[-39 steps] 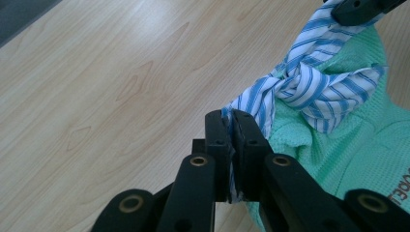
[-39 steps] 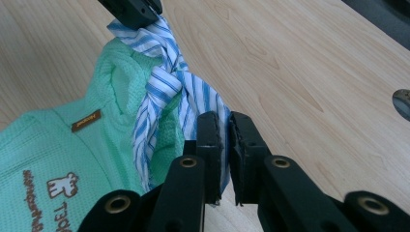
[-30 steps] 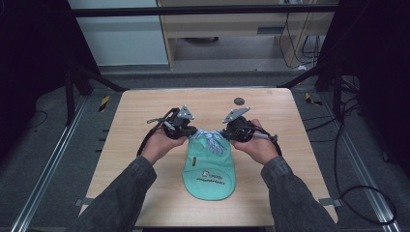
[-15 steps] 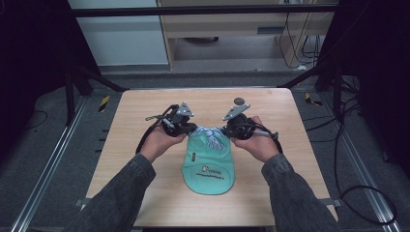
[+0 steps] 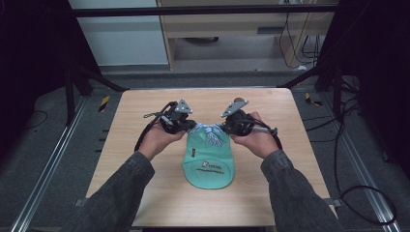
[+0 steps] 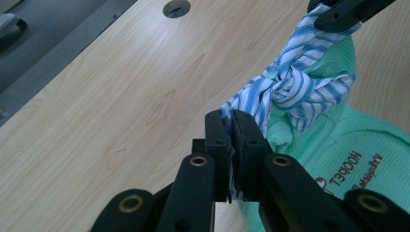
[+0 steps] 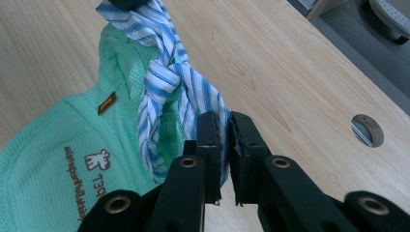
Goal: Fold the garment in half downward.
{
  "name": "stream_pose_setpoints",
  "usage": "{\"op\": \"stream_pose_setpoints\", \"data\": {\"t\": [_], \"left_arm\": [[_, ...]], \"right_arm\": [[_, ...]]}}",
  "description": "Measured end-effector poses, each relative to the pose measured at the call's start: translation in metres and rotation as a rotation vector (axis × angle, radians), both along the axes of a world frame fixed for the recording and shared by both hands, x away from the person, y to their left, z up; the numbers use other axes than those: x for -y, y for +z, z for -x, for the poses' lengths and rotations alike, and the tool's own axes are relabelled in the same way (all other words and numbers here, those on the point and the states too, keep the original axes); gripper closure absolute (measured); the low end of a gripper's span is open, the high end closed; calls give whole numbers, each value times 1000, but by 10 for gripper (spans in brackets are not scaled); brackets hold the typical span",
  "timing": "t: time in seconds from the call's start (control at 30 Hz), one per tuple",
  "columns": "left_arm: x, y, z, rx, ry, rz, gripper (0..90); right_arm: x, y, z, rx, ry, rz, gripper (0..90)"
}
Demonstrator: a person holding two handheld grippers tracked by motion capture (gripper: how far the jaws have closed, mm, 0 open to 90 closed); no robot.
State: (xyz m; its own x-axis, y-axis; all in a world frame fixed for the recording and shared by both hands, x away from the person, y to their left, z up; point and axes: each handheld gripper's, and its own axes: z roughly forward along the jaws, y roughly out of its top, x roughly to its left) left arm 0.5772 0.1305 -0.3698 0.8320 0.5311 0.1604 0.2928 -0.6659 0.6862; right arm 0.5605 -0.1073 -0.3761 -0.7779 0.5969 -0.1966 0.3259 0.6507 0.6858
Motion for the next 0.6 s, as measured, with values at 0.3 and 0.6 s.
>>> {"op": "stream_pose_setpoints", "data": {"t": [0.3, 0.6], "left_arm": [[-1, 2, -1, 9, 5, 6, 862], [-1, 7, -3, 18, 14, 10, 862]], "right_arm": [[-1, 3, -2, 11, 1, 9, 829], [-3, 7, -5, 20, -1, 17, 829]]}}
